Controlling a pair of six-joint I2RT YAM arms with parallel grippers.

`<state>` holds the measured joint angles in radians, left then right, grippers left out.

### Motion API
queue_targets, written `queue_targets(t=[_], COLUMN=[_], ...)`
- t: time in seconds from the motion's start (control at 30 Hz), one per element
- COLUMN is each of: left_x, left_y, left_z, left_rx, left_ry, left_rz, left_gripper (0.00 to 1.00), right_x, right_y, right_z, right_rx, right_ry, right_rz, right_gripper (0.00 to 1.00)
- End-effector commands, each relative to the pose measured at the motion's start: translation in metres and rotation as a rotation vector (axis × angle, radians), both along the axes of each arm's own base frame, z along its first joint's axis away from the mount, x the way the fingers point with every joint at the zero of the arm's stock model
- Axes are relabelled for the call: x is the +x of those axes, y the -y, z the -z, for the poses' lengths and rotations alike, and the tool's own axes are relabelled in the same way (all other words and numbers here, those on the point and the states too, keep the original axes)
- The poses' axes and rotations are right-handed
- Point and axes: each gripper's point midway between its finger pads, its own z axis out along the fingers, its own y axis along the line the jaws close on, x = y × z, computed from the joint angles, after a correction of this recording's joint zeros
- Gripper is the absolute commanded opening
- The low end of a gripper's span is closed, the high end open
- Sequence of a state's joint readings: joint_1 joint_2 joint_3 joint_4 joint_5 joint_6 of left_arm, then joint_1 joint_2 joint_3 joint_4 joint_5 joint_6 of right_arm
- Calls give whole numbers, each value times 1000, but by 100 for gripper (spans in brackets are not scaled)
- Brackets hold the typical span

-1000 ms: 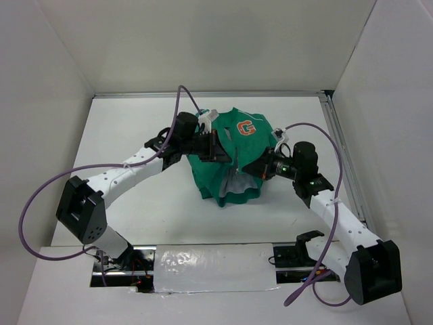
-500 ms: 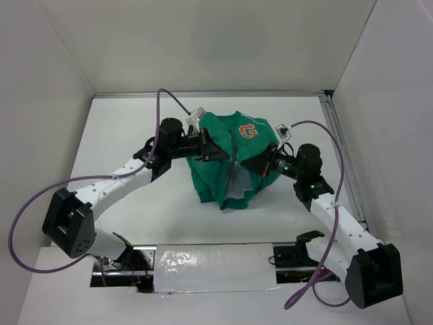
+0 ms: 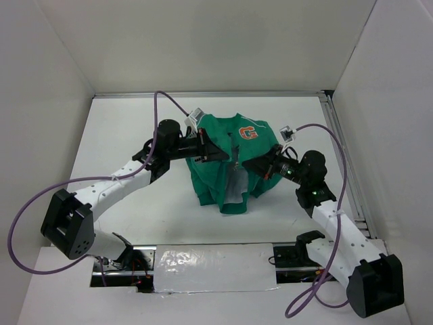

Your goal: Zip up the jacket

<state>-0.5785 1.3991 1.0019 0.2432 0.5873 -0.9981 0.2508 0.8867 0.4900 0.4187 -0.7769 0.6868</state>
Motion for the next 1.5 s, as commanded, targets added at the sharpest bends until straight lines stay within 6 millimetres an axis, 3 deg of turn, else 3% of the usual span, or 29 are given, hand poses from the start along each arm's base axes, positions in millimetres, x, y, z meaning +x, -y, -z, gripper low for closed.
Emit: queue_targets(t=[0.0,0.1,0.23,0.47,0.53,0.63,0.67,0.7,0.73,0.8,0.83,0.9,0.93,0.97,1.1,1.13,1.33,1.37,1.43,1.47], left_x=[3,-1,-7,-10,-7,-9,-14,-18,-31,-56,-66,-84,-87,-91,-89,-90,-73,-70,-67,-66], left_y=[3,11,18,21,20,20,24,26,30,43,51,65,67,70,68,67,68,63,68,67], left_z=[-29,-26,-24,-30,-29,-6,11,19,39,55,70,86,104,105,127,134,152,168,169,182], left_rx=[-19,27,23,26,54,171,217,246,278,284,301,340,376,372,431,458,569,635,655,698], left_ry=[90,99,98,131,162,178,164,163,102,83,59,39,-3,-29,-90,-107,-207,-259,-322,-356], left_rz=[-7,2,38,41,27,52,96,126,201,323,370,417,438,460,434,427,275,234,187,165], left_gripper=[0,0,0,0,0,0,0,0,0,0,7,20,33,49,86,91,89,93,98,99], right_x=[-3,-3,-9,-5,3,25,23,35,37,29,31,23,21,19,16,15,13,13,13,12], right_y=[4,6,3,2,8,36,50,75,90,120,139,158,160,160,160,159,152,152,151,151], right_z=[-23,-14,-18,-21,-13,15,37,49,60,90,99,116,118,121,121,122,127,127,131,133], right_rx=[-18,-34,-9,-19,-47,-143,-202,-242,-263,-332,-350,-398,-398,-406,-409,-411,-396,-397,-399,-400], right_ry=[96,56,67,73,26,-126,-230,-282,-340,-489,-531,-588,-598,-599,-572,-570,-564,-563,-575,-580], right_rz=[29,49,16,29,89,317,395,560,646,811,931,1024,1037,1034,1015,1009,963,960,960,957], right_gripper=[0,0,0,0,0,0,0,0,0,0,0,0,0,0,0,0,0,0,0,0])
